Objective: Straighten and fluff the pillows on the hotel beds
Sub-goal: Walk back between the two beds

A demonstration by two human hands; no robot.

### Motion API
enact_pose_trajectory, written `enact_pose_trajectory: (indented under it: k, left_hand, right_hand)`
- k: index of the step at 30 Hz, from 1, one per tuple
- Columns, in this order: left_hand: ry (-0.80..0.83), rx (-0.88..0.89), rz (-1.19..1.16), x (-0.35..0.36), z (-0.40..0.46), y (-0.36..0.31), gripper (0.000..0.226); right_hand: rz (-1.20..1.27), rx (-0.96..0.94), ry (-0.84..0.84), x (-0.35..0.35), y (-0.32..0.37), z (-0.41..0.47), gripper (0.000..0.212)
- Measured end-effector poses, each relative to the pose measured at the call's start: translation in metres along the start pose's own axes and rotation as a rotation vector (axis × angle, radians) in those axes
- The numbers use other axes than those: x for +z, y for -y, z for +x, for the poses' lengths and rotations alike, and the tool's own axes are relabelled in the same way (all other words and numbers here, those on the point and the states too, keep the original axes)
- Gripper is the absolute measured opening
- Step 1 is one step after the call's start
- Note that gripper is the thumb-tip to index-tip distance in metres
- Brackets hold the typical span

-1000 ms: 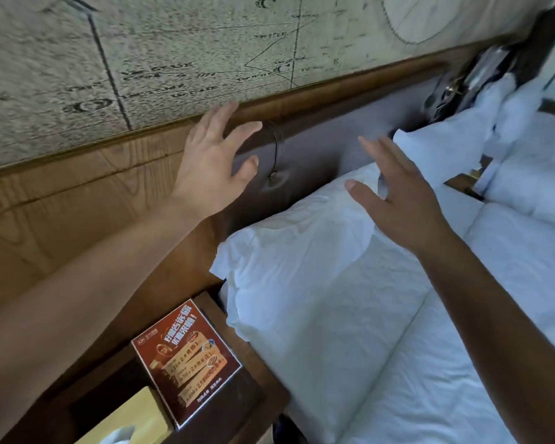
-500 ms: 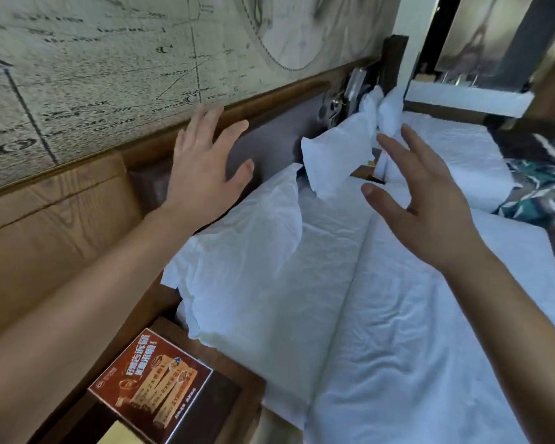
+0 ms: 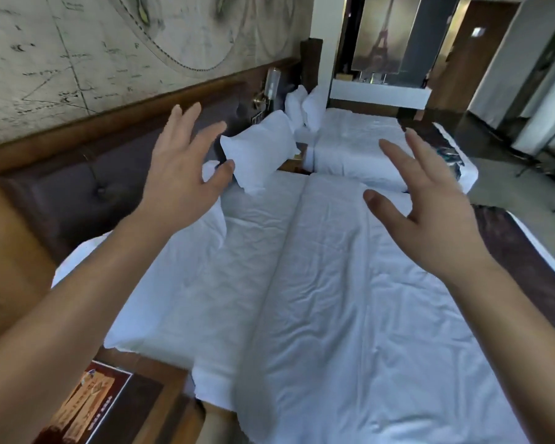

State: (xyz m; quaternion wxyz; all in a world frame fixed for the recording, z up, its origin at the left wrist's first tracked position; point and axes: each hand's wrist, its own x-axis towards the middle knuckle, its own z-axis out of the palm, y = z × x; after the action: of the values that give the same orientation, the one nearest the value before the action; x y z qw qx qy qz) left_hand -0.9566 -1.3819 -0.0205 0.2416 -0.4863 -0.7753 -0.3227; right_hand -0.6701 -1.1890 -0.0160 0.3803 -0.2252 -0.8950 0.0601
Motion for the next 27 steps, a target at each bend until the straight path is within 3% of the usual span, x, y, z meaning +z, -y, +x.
enact_pose_trajectory:
  k: [7, 14, 27]
  left_hand:
    - [-0.002, 0.279, -0.060, 0.066, 0.016, -0.097, 0.059]
    - [0.123, 0.409, -0.237, 0.137, 0.048, -0.156, 0.062]
    - [0.317, 0.689, -0.618, 0.215, 0.097, -0.195, 0.063]
  right_hand:
    - [-0.170, 0.084, -0.069, -0.064, -0.062, -0.056, 0.060]
    - [-0.350, 0.294, -0.133, -0.113, -0.090, -0.104, 0.055]
    - [-0.634, 0.559, -0.343, -0.113, -0.045, -0.125, 0.048]
